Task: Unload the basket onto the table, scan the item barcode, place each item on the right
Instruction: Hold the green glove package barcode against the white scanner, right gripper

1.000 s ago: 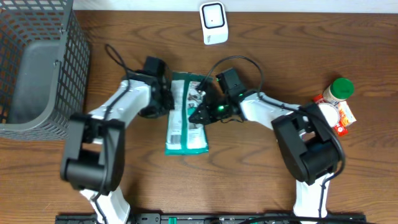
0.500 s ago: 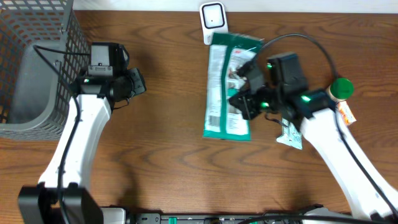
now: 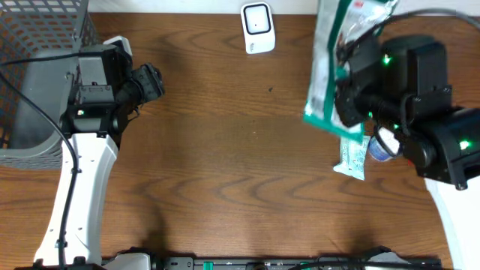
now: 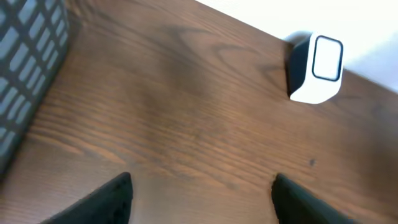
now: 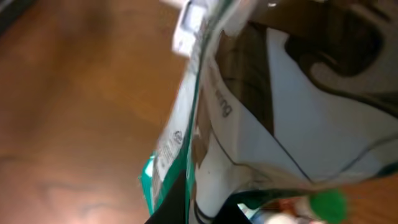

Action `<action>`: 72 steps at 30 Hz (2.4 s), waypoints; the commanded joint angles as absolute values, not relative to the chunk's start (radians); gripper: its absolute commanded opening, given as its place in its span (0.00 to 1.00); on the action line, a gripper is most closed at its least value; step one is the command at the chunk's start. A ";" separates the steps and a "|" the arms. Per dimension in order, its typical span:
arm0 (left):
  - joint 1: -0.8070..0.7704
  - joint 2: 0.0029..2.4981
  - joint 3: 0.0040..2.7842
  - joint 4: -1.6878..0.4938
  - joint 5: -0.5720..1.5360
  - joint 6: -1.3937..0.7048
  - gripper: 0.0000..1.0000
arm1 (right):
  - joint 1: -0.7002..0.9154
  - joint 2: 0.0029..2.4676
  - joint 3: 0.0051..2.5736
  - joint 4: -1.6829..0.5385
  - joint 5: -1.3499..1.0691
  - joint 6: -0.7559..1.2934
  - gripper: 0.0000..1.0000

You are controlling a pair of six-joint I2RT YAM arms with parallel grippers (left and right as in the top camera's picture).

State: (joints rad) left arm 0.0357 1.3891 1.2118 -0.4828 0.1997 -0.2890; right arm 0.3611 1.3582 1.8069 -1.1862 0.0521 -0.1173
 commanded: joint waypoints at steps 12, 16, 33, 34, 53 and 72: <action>0.046 1.380 1.234 -0.518 0.191 -0.282 0.81 | 0.574 1.639 1.892 -0.933 0.603 -0.490 0.01; 0.046 1.380 1.234 -0.519 0.191 -0.282 0.82 | 0.598 1.733 1.892 -0.778 0.606 -0.623 0.01; 0.046 1.380 1.234 -0.518 0.191 -0.282 0.82 | 0.610 2.187 1.892 0.009 0.759 -1.378 0.01; 0.046 1.380 1.234 -0.518 0.191 -0.282 0.82 | 0.609 2.209 1.892 0.066 0.757 -1.422 0.01; 0.046 1.380 1.234 -0.519 0.190 -0.282 0.82 | 0.603 2.491 1.892 0.505 0.533 -1.706 0.01; 0.046 1.380 1.234 -0.519 0.191 -0.282 0.82 | 0.596 2.491 1.895 0.416 0.559 -1.416 0.01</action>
